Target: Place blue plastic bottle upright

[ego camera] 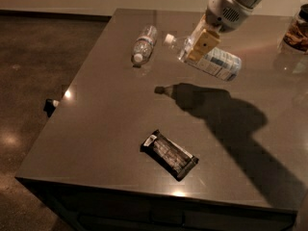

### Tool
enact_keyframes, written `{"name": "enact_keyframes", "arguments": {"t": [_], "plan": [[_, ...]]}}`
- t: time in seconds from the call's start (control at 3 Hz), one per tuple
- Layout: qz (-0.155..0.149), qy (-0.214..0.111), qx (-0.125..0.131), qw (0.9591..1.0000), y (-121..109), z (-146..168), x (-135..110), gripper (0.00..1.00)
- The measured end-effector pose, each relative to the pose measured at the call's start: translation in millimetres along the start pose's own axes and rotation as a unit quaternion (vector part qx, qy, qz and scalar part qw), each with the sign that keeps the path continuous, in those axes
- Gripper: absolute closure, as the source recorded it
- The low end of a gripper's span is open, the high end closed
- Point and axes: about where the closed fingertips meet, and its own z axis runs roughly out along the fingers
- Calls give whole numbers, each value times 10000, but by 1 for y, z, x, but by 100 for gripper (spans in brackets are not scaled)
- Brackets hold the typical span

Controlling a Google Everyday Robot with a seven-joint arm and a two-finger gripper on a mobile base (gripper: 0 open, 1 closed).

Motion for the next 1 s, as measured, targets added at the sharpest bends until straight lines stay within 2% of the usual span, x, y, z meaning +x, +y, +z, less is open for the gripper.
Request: {"name": "enact_keyframes", "arguments": {"t": [0.33,0.67,1.0], "plan": [[323,-678,-6,9972,-6,-17,-10,100],[603,-1163,169,9912,-9,-28,-11,100],[879,-1723,374,9804,-15,-30,-12,100]]}}
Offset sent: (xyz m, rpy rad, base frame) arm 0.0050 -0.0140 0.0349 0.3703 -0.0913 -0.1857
